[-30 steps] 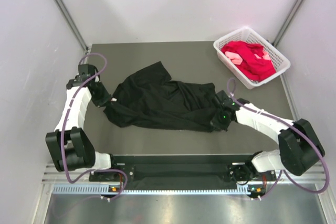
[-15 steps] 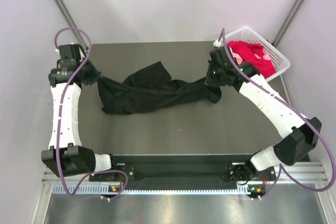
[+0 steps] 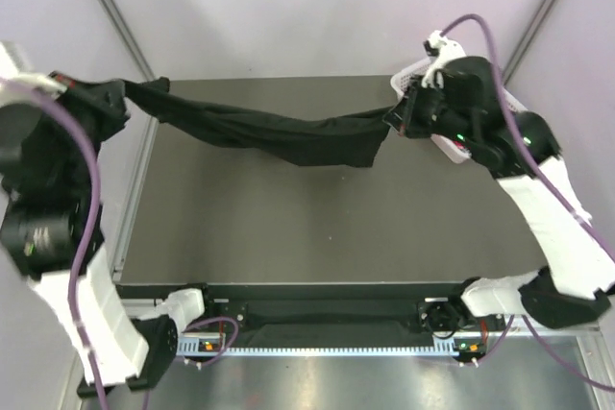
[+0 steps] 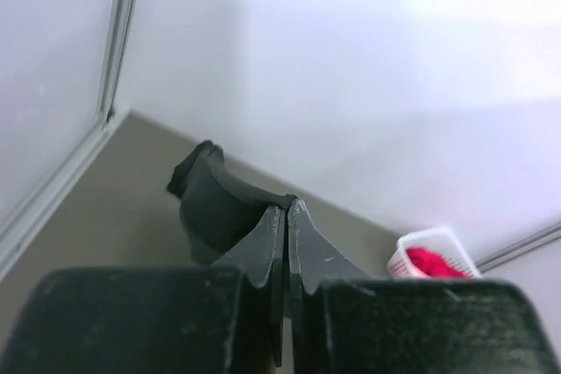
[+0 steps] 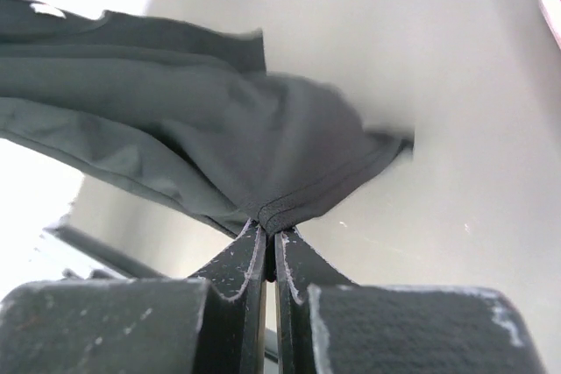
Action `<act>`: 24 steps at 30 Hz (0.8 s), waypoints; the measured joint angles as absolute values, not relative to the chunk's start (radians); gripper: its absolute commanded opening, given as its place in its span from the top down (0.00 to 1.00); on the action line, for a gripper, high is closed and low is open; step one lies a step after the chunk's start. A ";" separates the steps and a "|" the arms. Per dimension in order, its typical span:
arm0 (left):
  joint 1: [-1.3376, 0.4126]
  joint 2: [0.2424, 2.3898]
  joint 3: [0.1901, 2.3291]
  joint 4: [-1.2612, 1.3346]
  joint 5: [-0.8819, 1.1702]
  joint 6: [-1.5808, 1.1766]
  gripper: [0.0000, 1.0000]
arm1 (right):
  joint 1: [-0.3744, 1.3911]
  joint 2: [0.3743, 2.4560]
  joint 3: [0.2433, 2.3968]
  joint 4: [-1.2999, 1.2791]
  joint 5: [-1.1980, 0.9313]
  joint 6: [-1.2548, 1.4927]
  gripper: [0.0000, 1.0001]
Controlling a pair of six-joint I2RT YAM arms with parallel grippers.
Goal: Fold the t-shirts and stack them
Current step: Flatten the tshirt out
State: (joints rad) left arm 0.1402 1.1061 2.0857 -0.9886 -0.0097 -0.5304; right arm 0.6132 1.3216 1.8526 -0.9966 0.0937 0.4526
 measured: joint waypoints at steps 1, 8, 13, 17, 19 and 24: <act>0.131 1.088 2.114 -0.987 -0.020 -0.522 1.00 | 0.624 1.283 1.843 -0.989 0.083 0.445 0.99; 0.078 0.992 2.175 -0.974 -0.143 -0.484 1.00 | 0.634 1.166 1.844 -1.031 0.139 0.438 1.00; 0.077 1.117 2.171 -0.976 -0.151 -0.483 1.00 | 0.620 1.400 2.114 -1.090 0.164 0.437 1.00; 0.076 1.231 2.171 -0.978 -0.162 -0.471 1.00 | 0.597 1.497 2.161 -1.120 0.130 0.438 1.00; 0.075 1.253 2.171 -0.980 -0.180 -0.466 1.00 | 0.569 1.502 2.158 -1.123 0.085 0.443 1.00; 0.075 1.222 2.201 -0.953 -0.214 -0.459 1.00 | 0.440 1.442 2.090 -1.049 -0.041 0.514 1.00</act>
State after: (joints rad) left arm 0.0750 1.2217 2.2005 -0.9527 -0.2142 -0.4591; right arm 0.4397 1.4422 2.0899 -1.0489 -0.0410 0.5137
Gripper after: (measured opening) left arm 0.026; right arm 0.012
